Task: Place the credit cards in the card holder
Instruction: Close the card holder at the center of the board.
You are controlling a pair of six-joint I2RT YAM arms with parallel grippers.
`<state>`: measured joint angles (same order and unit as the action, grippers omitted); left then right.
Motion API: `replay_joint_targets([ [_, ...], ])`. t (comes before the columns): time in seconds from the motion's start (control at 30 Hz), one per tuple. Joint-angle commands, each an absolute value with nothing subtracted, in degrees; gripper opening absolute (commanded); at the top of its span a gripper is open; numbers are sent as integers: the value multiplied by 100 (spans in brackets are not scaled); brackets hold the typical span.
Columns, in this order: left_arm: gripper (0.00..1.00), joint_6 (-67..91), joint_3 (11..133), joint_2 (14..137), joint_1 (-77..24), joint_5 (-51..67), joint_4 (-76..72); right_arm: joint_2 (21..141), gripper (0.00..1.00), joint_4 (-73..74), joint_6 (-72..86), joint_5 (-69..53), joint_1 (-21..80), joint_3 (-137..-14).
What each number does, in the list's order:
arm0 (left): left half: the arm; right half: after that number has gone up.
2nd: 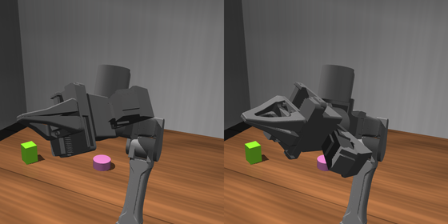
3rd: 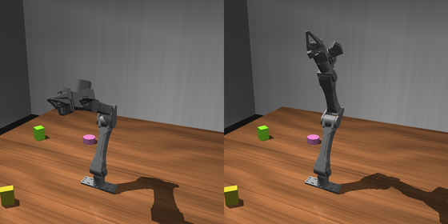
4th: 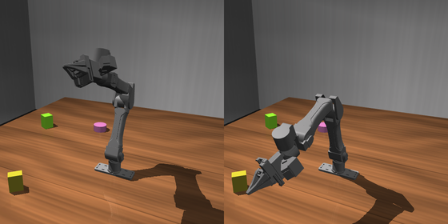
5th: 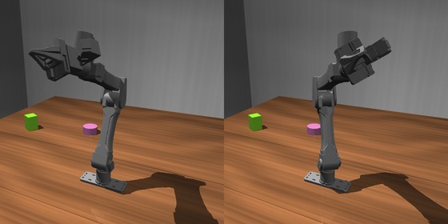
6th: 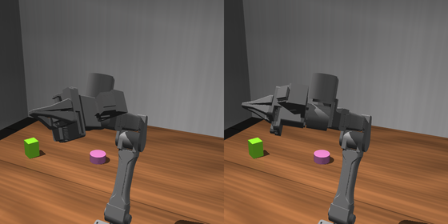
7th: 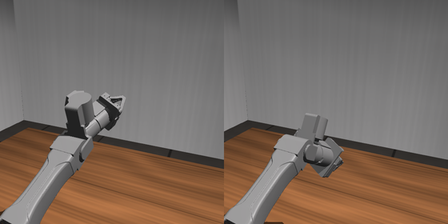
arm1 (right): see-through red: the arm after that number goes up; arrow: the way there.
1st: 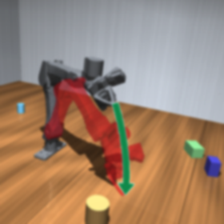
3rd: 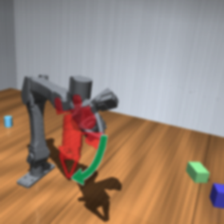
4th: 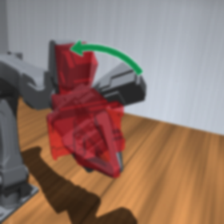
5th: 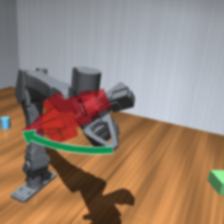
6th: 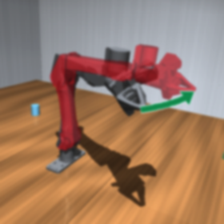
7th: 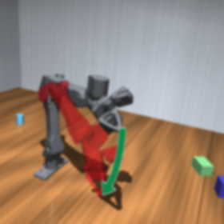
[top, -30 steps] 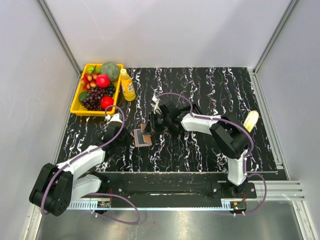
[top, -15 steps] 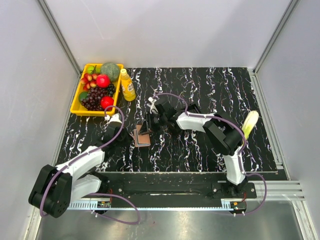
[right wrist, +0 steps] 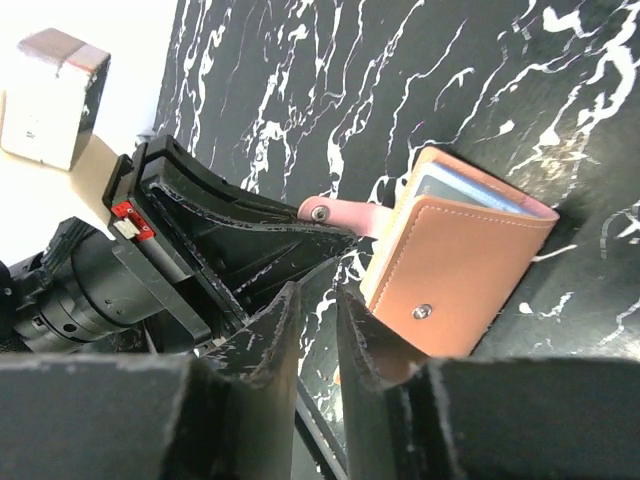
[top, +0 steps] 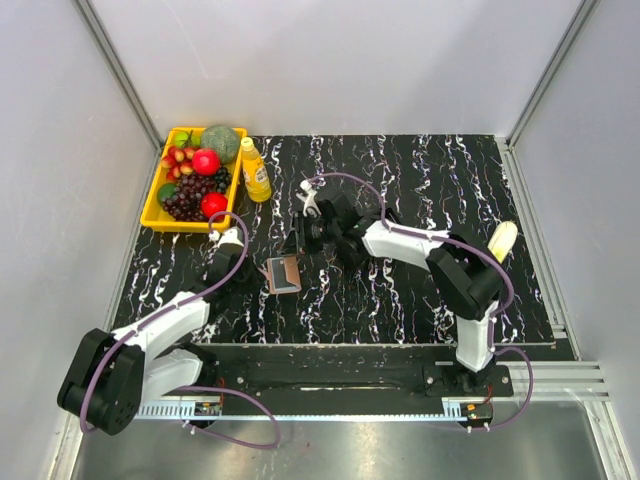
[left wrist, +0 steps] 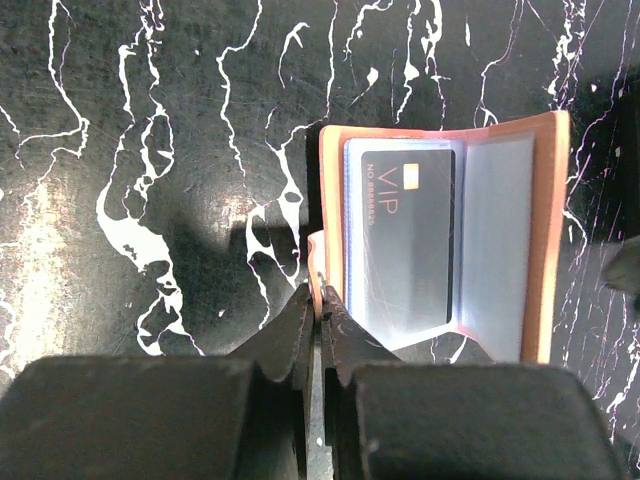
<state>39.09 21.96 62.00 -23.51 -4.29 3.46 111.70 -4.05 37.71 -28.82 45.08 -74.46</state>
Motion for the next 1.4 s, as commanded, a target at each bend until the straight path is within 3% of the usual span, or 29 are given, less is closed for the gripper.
replay_joint_targets([
  [0.0, 6, 3911, 2320, 6258, -2347, -536, 229, 10705, 23, -219, 3489, -2330, 4368, -7199],
  [0.07, 6, 3911, 2338, 6267, -2338, -571, 255, 10644, 19, -219, 3533, -2110, 4324, -6936],
  [0.13, 6, 3911, 2320, 6284, -2347, -571, 246, 10635, 5, -273, 3525, -2066, 4272, -6724],
  [0.27, 6, 3894, 2347, 6293, -2338, -545, 255, 10143, 7, -748, 3622, -1653, 4219, -6091],
  [0.77, 6, 3920, 2417, 6425, -2338, -431, 71, 11434, 3, -114, 3278, -2496, 4482, -7180],
  [1.37, 10, 3990, 2400, 6442, -2338, -369, 27, 11408, 7, 122, 3059, -2214, 4729, -7338],
])
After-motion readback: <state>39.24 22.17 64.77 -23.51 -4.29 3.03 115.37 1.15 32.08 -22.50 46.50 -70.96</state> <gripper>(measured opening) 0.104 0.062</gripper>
